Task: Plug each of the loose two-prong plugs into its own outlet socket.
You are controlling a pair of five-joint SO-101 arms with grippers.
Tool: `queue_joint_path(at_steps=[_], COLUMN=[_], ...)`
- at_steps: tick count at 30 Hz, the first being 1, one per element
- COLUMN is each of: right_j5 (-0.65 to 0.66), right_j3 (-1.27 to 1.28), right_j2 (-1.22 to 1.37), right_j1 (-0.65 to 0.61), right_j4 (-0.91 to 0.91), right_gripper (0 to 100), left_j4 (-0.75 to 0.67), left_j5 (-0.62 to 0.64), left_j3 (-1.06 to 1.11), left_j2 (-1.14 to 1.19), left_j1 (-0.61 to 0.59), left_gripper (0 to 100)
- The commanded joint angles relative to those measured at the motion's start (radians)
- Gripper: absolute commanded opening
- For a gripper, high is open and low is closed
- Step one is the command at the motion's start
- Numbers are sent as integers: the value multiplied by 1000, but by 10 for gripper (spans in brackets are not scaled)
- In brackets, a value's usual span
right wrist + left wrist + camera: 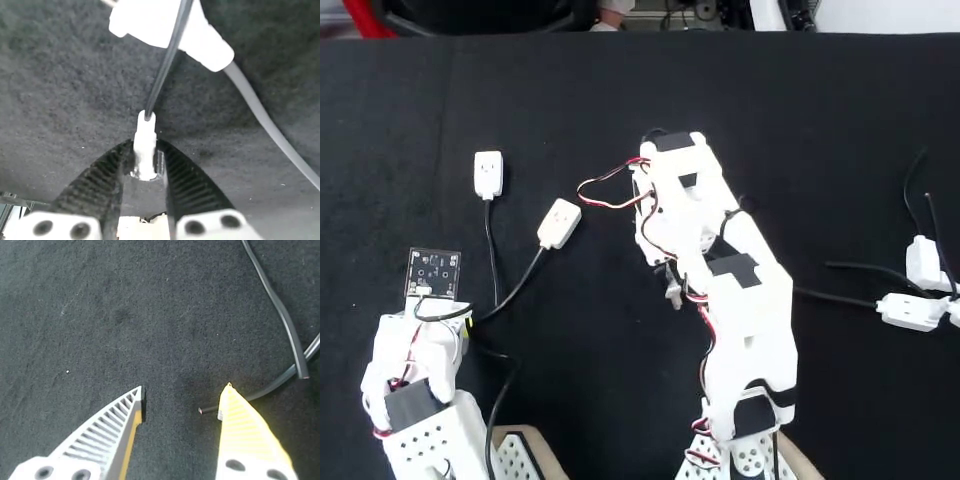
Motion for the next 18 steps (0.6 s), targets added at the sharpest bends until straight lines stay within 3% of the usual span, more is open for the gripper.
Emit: queue_joint_path(at_steps=[1, 11, 18], right_j5=[-6, -40, -58], right_j3=[-33, -2, 205], right_j2=[-10, -268, -651], right_j1=[12, 5, -164], right_j4=[2, -6, -40], right_gripper=[11, 11, 11], left_j4=[-21, -21, -21], left_j5=[2, 2, 2], left_j3=[21, 21, 21], left_j2=[-6, -6, -6], left_j1=[7, 7, 7], left_gripper=[245, 245, 245])
